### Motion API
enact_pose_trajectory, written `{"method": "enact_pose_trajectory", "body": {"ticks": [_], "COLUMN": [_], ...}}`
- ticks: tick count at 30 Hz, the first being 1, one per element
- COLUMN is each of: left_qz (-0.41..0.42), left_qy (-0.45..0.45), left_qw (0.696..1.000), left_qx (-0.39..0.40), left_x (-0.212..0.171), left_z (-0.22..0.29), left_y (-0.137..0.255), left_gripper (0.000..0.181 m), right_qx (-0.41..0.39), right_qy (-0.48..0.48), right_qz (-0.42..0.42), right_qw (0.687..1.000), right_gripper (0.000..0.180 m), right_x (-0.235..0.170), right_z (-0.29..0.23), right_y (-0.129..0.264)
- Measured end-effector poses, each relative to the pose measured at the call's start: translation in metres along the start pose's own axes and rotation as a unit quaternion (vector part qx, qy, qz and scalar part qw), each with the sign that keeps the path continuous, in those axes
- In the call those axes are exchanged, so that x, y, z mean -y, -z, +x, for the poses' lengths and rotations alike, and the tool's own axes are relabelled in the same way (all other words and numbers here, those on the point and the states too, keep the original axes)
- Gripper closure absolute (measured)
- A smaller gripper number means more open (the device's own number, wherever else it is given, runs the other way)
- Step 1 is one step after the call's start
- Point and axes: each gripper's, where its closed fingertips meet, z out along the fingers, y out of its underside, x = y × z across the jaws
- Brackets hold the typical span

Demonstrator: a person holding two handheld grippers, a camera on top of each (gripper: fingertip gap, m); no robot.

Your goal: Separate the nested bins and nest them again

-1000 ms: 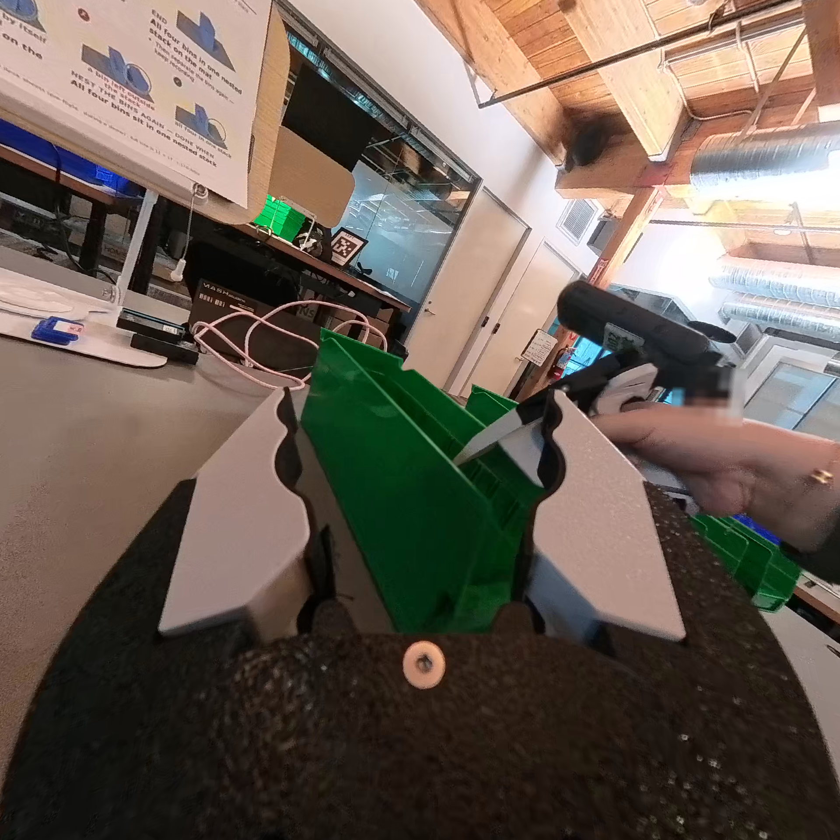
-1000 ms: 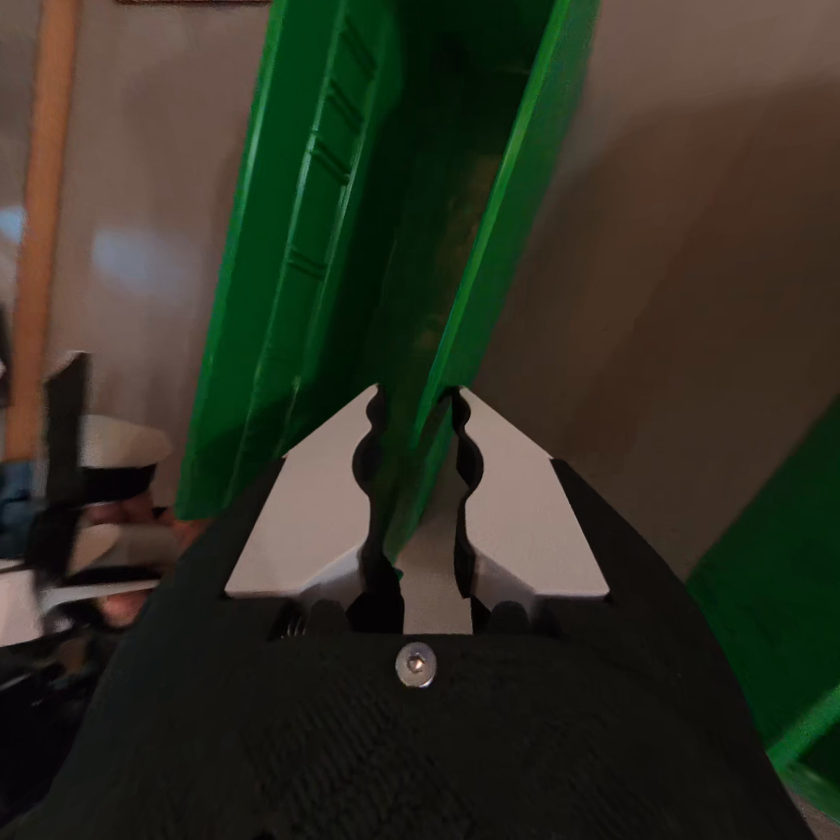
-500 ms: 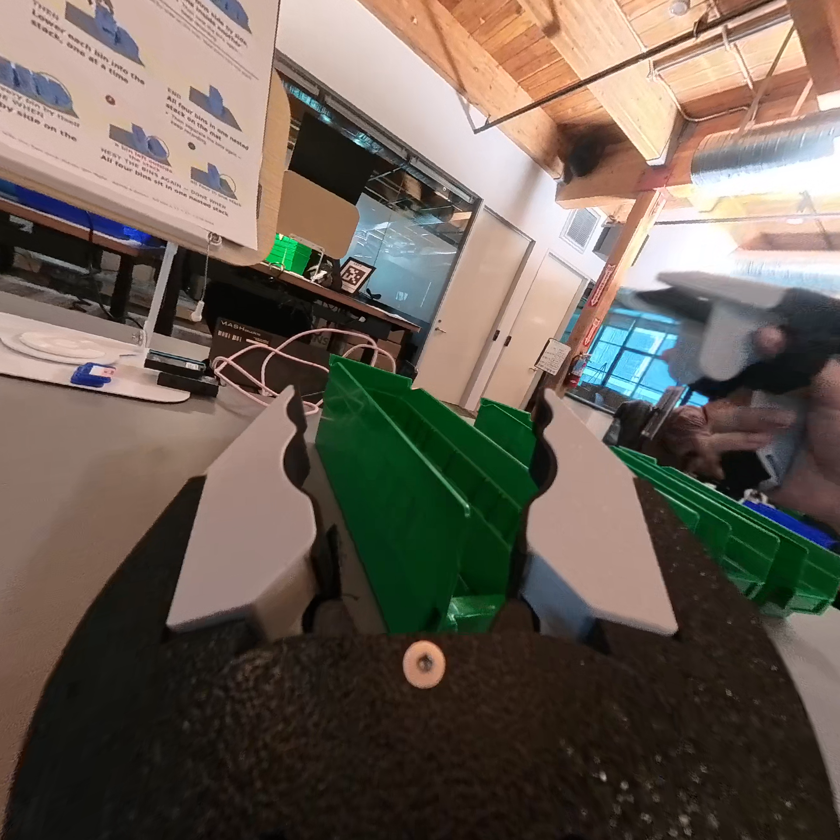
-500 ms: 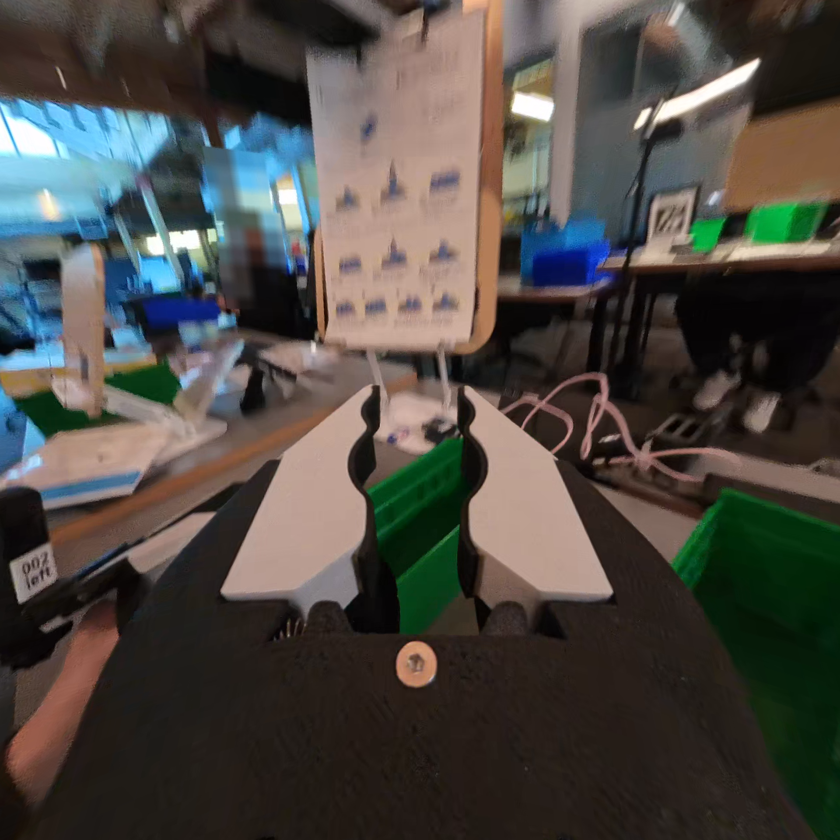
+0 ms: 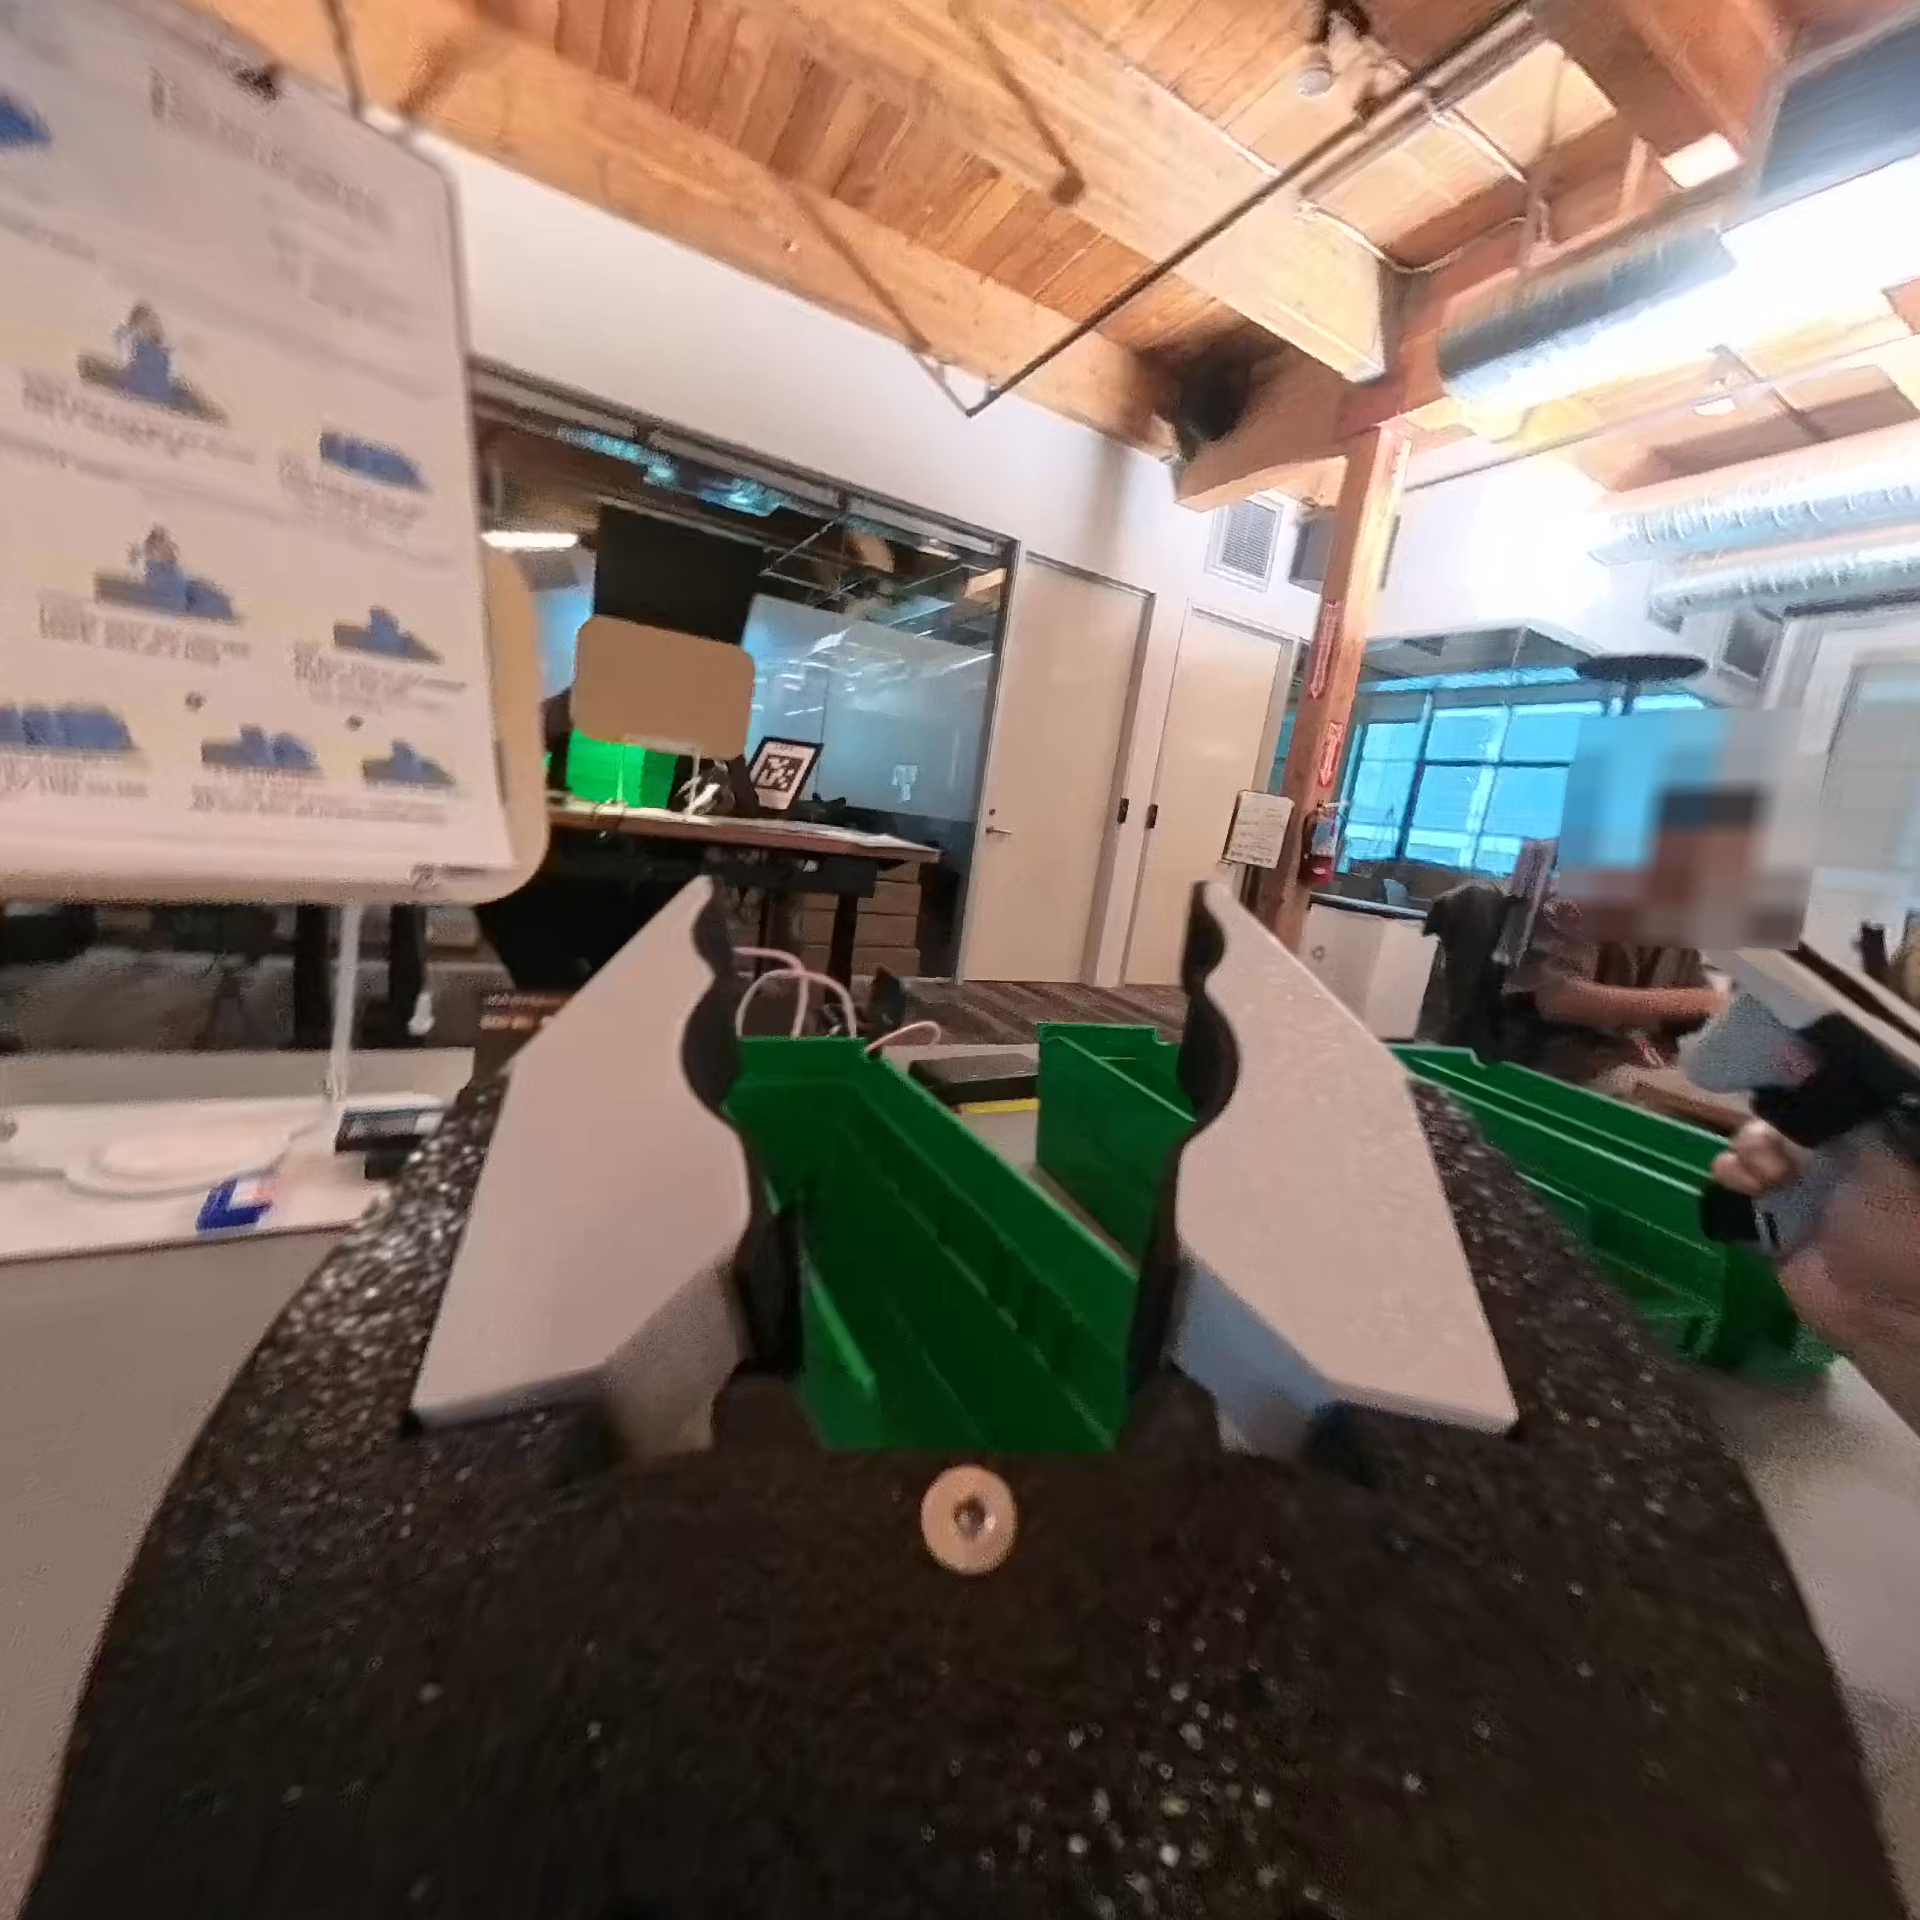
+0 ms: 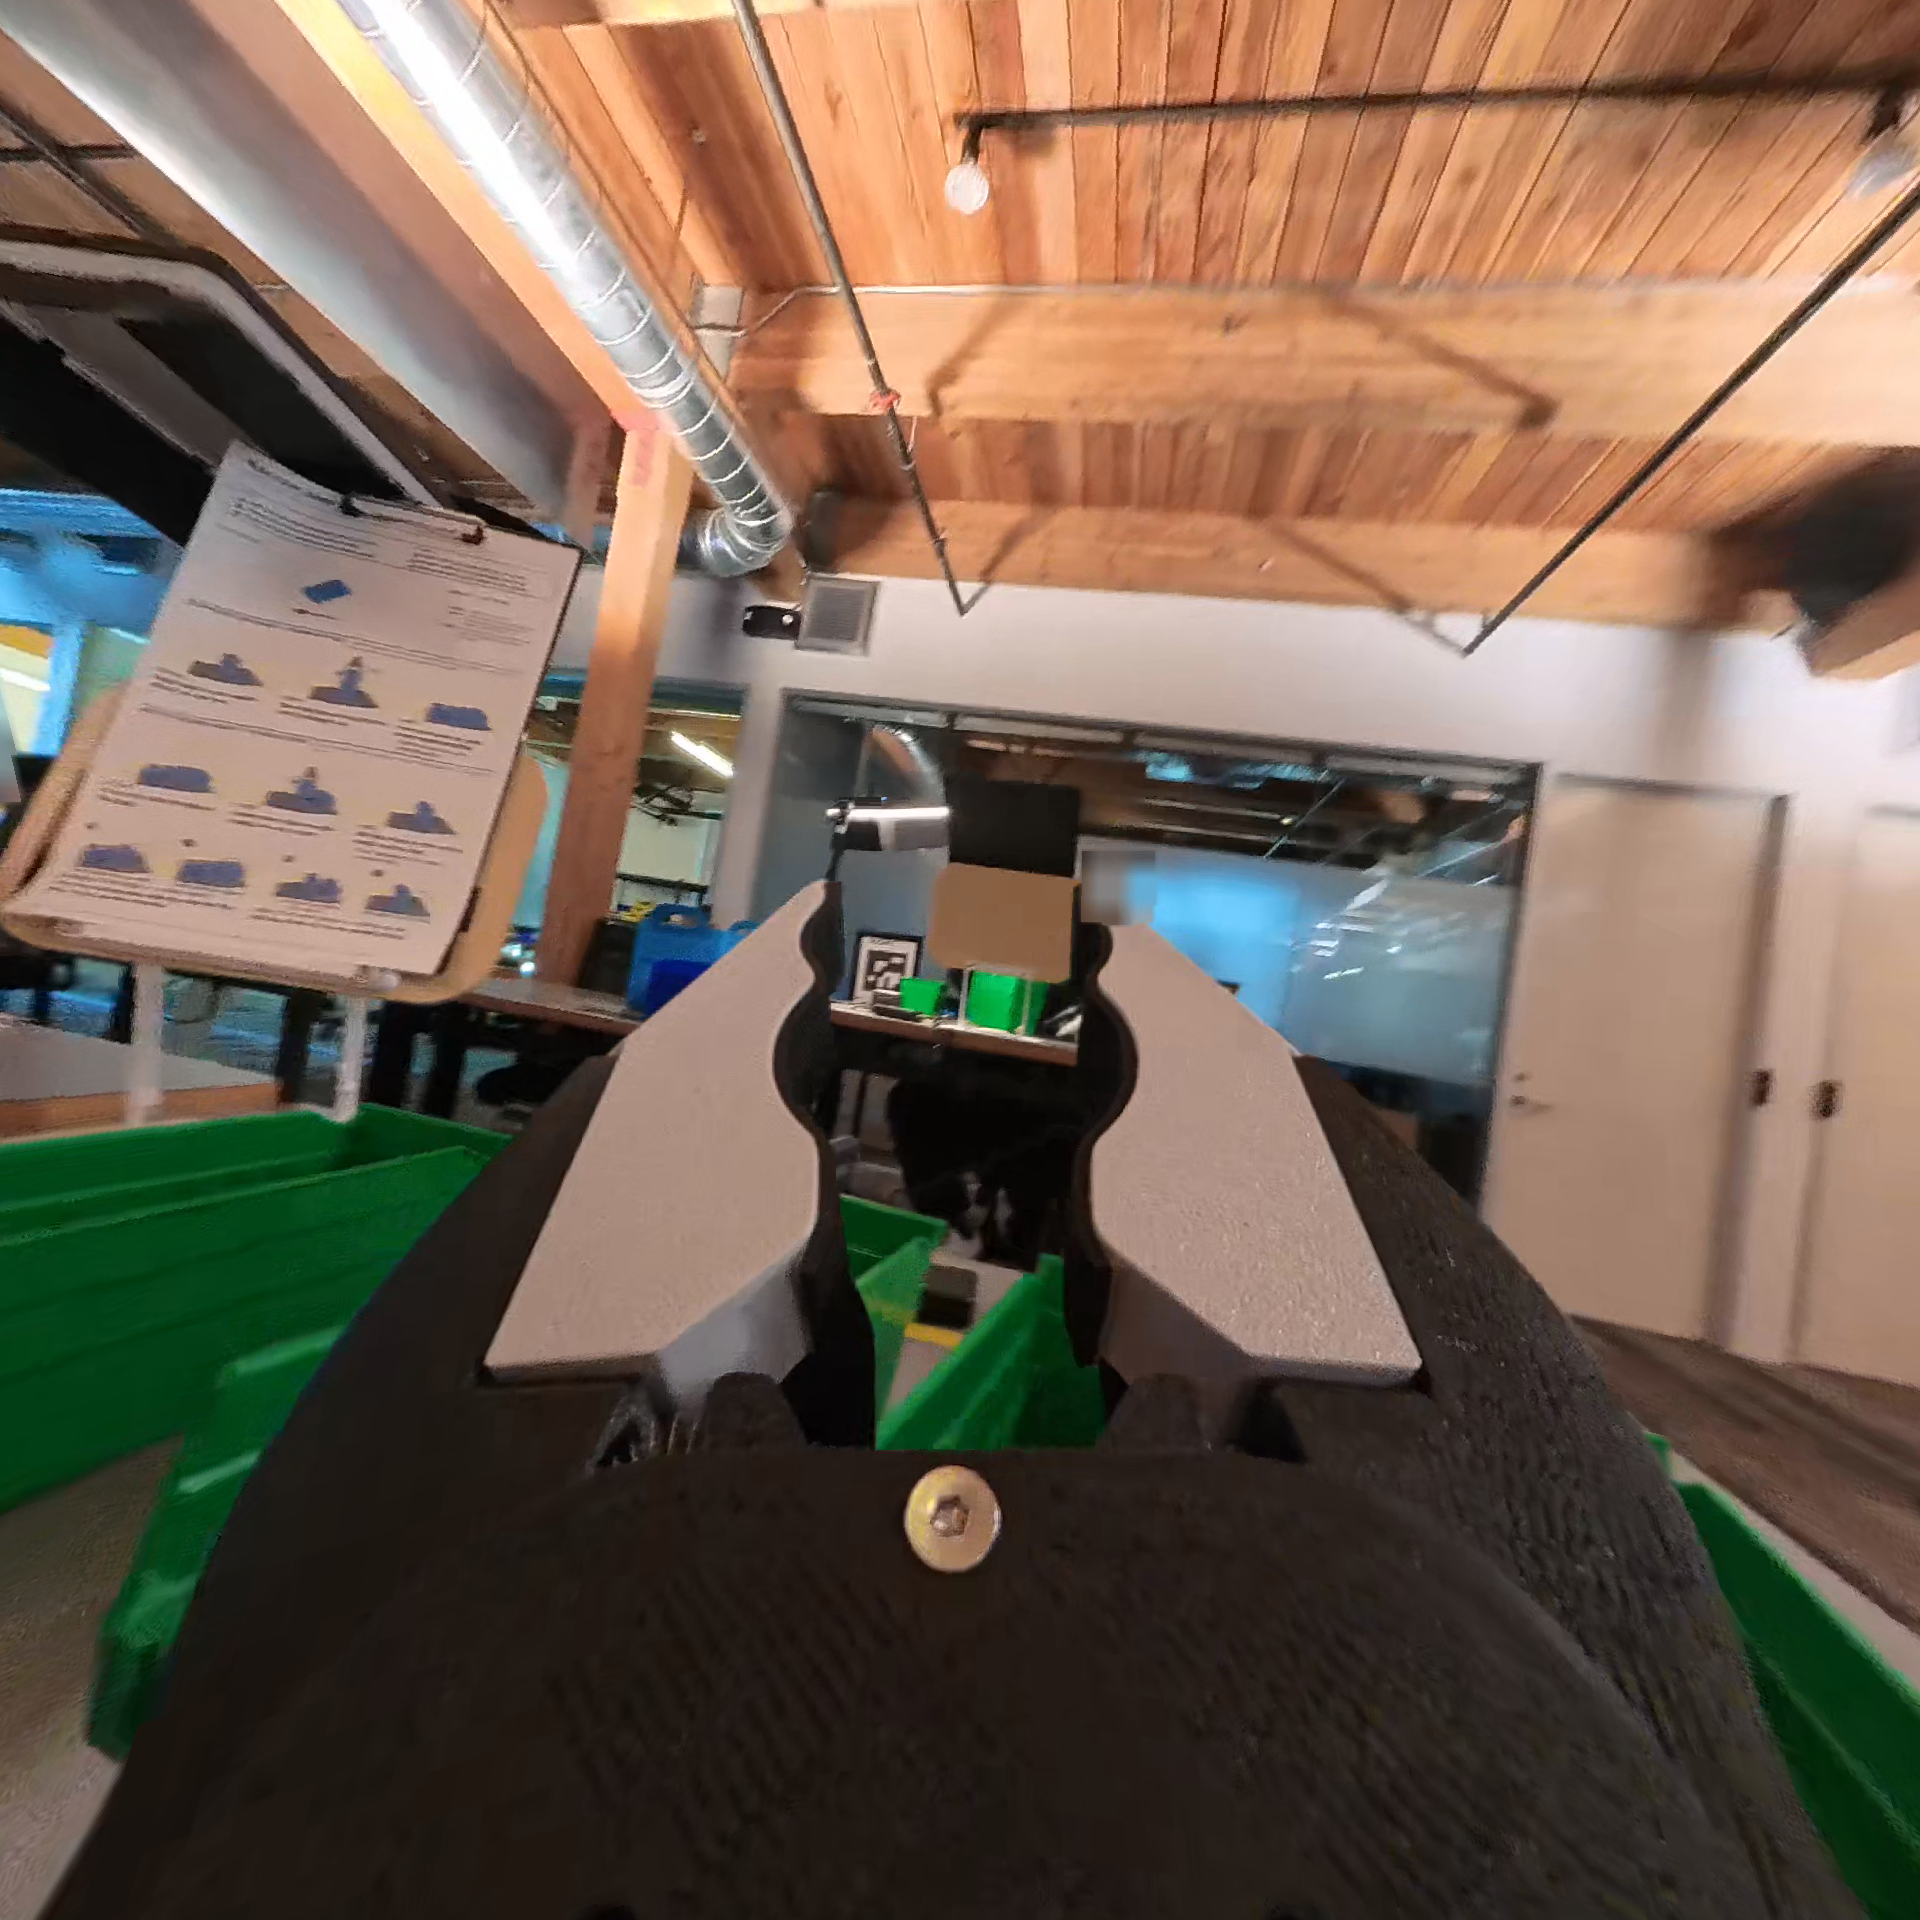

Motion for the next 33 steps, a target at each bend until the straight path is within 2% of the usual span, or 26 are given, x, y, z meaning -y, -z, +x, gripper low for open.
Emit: {"method": "enact_pose_trajectory", "body": {"ticks": [1, 2, 4, 7, 10, 12, 15, 16, 18, 20, 23, 28, 31, 33], "left_qz": [-0.002, -0.007, -0.027, -0.081, -0.134, -0.176, -0.269, -0.306, -0.379, -0.478, -0.607, -0.735, -0.741, -0.749], "left_qy": [-0.015, -0.024, -0.028, -0.027, -0.055, -0.074, -0.026, -0.023, -0.048, -0.037, -0.006, -0.019, 0.067, 0.064], "left_qw": [1.0, 0.999, 0.997, 0.99, 0.975, 0.968, 0.946, 0.935, 0.908, 0.866, 0.791, 0.676, 0.666, 0.657], "left_qx": [-0.019, -0.039, -0.066, -0.116, -0.168, -0.163, -0.177, -0.178, -0.172, -0.142, -0.074, 0.052, 0.051, 0.055], "left_x": [0.003, 0.004, -0.002, -0.031, -0.069, -0.089, -0.115, -0.126, -0.155, -0.193, -0.242, -0.289, -0.302, -0.307], "left_z": [0.015, 0.031, 0.061, 0.114, 0.168, 0.181, 0.193, 0.193, 0.184, 0.172, 0.158, 0.13, 0.15, 0.152], "left_y": [-0.001, -0.003, -0.01, -0.023, -0.041, -0.067, -0.127, -0.15, -0.196, -0.226, -0.237, -0.21, -0.207, -0.204], "left_gripper": [0.106, 0.109, 0.099, 0.08, 0.083, 0.076, 0.053, 0.05, 0.067, 0.057, 0.025, 0.021, 0.021, 0.021], "right_qx": [-0.006, -0.01, -0.01, -0.003, -0.024, -0.045, -0.057, -0.06, -0.062, -0.059, -0.053, -0.048, -0.043, -0.039], "right_qy": [0.012, 0.026, 0.065, 0.109, 0.157, 0.149, 0.101, 0.096, 0.091, 0.089, 0.089, 0.08, 0.063, 0.052], "right_qz": [0.005, 0.009, 0.011, 0.017, 0.035, 0.039, 0.049, 0.049, 0.054, 0.054, 0.063, 0.071, 0.073, 0.072], "right_qw": [1.0, 1.0, 0.998, 0.994, 0.987, 0.987, 0.992, 0.992, 0.992, 0.993, 0.993, 0.993, 0.994, 0.995], "right_gripper": [0.136, 0.135, 0.132, 0.132, 0.132, 0.132, 0.131, 0.131, 0.131, 0.13, 0.13, 0.13, 0.131, 0.13], "right_x": [-0.002, -0.005, -0.009, -0.007, -0.004, -0.003, -0.001, -0.001, 0.001, 0.002, 0.007, 0.011, 0.013, 0.013], "right_z": [0.005, 0.008, 0.011, 0.017, 0.035, 0.049, 0.061, 0.063, 0.065, 0.064, 0.059, 0.058, 0.059, 0.059], "right_y": [0.006, 0.011, 0.02, 0.03, 0.035, 0.038, 0.043, 0.043, 0.044, 0.044, 0.043, 0.042, 0.042, 0.04]}}
